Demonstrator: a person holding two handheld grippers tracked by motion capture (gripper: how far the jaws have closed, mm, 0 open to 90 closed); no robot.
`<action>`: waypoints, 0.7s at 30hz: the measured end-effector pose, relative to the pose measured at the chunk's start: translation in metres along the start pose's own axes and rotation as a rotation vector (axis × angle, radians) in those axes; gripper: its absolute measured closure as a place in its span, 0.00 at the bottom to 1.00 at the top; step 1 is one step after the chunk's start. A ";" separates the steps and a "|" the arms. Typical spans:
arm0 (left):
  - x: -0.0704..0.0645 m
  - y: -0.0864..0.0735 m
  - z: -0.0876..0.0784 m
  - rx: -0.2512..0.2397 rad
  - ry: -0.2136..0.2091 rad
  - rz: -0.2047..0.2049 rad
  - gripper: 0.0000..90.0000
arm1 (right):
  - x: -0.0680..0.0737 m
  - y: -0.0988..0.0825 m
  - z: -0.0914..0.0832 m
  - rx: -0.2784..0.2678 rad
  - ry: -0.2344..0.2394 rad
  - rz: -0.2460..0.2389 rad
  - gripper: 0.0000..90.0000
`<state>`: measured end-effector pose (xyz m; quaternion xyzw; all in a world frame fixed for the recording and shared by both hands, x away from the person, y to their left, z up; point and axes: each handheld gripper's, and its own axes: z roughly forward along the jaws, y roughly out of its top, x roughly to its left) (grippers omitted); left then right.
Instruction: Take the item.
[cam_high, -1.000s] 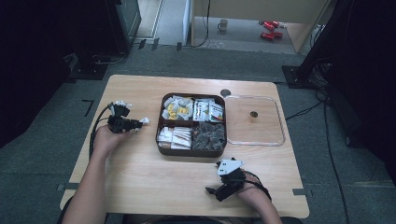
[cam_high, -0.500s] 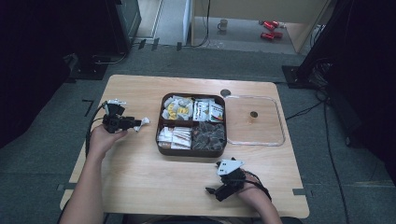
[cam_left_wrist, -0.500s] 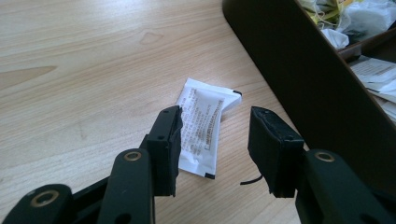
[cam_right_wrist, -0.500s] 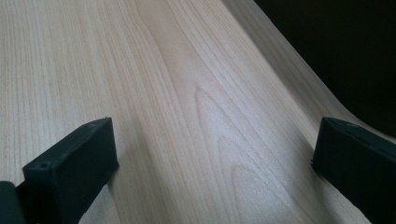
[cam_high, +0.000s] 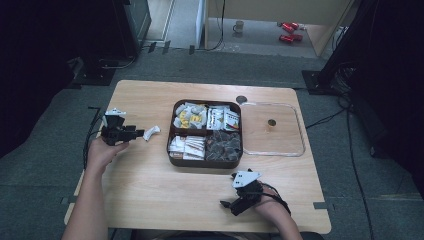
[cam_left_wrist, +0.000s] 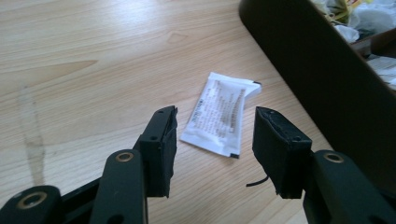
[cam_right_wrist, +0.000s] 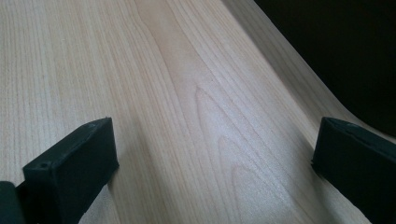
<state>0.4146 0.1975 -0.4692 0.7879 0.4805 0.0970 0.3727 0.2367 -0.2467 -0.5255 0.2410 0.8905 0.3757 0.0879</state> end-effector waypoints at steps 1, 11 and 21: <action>0.000 0.000 0.000 0.000 0.000 0.000 0.55 | 0.000 0.000 0.000 0.000 0.000 0.000 0.00; 0.019 -0.016 -0.009 -0.033 0.043 0.008 0.52 | -0.001 0.001 0.001 0.000 0.008 -0.007 0.00; 0.029 -0.027 -0.003 0.012 0.065 0.000 0.51 | -0.002 0.002 0.001 0.001 0.010 -0.011 0.00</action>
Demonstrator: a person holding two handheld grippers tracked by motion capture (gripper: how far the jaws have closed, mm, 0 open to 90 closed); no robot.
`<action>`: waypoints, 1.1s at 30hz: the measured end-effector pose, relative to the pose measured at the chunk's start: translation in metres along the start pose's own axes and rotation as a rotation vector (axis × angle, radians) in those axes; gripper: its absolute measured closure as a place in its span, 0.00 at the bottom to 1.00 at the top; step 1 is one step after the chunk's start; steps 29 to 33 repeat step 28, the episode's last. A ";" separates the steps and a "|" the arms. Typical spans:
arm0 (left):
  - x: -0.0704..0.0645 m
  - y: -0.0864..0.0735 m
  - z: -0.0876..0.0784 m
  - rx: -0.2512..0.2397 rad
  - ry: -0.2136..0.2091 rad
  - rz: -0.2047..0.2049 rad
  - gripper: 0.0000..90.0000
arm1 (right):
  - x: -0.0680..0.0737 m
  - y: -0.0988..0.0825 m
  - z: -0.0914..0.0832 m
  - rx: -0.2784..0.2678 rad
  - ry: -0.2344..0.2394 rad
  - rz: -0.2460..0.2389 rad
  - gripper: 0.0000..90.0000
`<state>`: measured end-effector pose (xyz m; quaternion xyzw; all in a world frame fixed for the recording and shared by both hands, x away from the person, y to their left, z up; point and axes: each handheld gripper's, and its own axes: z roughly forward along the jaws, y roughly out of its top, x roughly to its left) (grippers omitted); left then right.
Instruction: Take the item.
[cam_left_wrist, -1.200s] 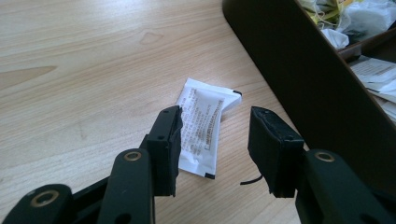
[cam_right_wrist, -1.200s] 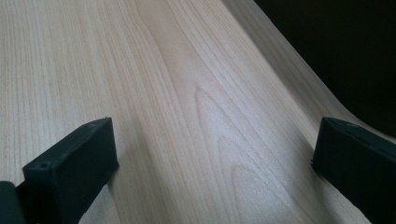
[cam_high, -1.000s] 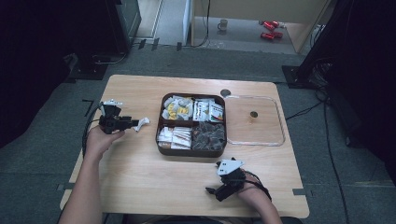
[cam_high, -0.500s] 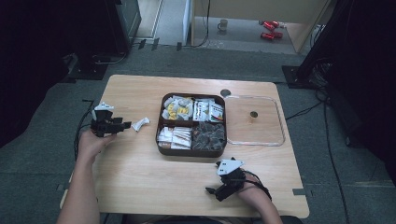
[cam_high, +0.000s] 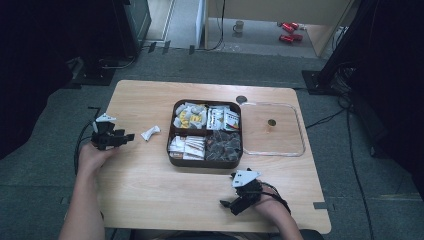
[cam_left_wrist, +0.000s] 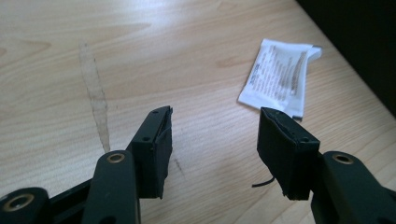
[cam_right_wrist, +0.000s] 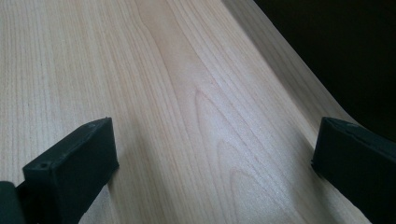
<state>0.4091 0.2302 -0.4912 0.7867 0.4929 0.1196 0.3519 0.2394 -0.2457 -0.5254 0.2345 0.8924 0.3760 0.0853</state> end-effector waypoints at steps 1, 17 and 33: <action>0.001 -0.002 0.002 0.008 0.000 0.002 0.51 | 0.000 0.000 0.000 0.000 0.000 0.000 0.00; 0.004 -0.013 0.010 -0.043 0.004 0.026 0.38 | 0.000 0.000 0.000 0.000 0.000 0.001 0.00; 0.000 -0.016 0.014 -0.056 0.068 0.101 0.32 | 0.000 0.000 0.000 0.001 0.000 0.003 0.00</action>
